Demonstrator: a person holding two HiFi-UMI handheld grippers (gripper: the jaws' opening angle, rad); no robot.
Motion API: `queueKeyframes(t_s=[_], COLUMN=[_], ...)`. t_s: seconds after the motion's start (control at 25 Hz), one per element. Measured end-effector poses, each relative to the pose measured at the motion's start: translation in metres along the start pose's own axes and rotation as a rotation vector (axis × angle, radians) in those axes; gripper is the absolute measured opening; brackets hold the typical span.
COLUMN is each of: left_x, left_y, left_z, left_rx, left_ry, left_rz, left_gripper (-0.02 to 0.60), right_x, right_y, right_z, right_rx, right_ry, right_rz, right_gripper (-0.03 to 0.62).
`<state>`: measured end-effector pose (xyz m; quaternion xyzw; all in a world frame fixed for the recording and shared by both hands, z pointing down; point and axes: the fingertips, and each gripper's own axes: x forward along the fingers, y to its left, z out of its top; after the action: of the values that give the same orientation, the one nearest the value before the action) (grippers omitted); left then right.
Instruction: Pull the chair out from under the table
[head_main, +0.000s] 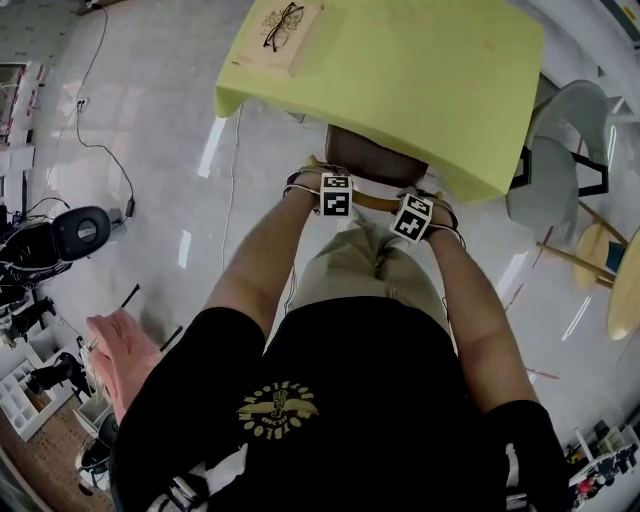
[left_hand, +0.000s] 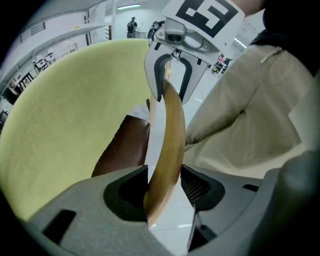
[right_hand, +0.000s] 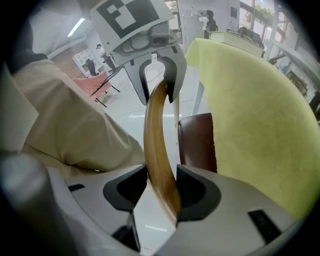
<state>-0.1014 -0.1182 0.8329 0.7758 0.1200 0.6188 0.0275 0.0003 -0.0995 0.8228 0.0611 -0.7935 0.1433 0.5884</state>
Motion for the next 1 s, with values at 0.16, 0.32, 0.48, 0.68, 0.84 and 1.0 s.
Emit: queueKeyframes(t_s=[0.16, 0.32, 0.48, 0.68, 0.84, 1.0], left_x=[0.007, 0.015, 0.022, 0.027, 0.033, 0.038], left_y=[-0.028, -0.054, -0.077, -0.100, -0.123, -0.142], left_z=[0.004, 0.012, 0.017, 0.021, 0.025, 0.029], left_rx=[-0.031, -0.067, -0.091, -0.120, -0.150, -0.167], left_ry=[-0.003, -0.018, -0.013, -0.011, -0.003, -0.008], left_rz=[0.009, 0.025, 0.037, 0.061, 0.071, 0.079], left_gripper=[0.196, 0.196, 0.196, 0.195, 0.195, 0.195], right_x=[0.001, 0.000, 0.000, 0.000, 0.000, -0.001], right_y=[0.024, 0.043, 0.062, 0.081, 0.100, 0.116], right_z=[-0.010, -0.023, -0.033, -0.039, -0.048, -0.054], right_rx=[-0.020, -0.045, -0.069, -0.084, -0.089, -0.111], right_ry=[0.006, 0.009, 0.014, 0.003, -0.005, -0.004], right_rz=[0.025, 0.030, 0.037, 0.040, 0.067, 0.073], right_gripper=[0.178, 0.179, 0.179, 0.179, 0.178, 0.178])
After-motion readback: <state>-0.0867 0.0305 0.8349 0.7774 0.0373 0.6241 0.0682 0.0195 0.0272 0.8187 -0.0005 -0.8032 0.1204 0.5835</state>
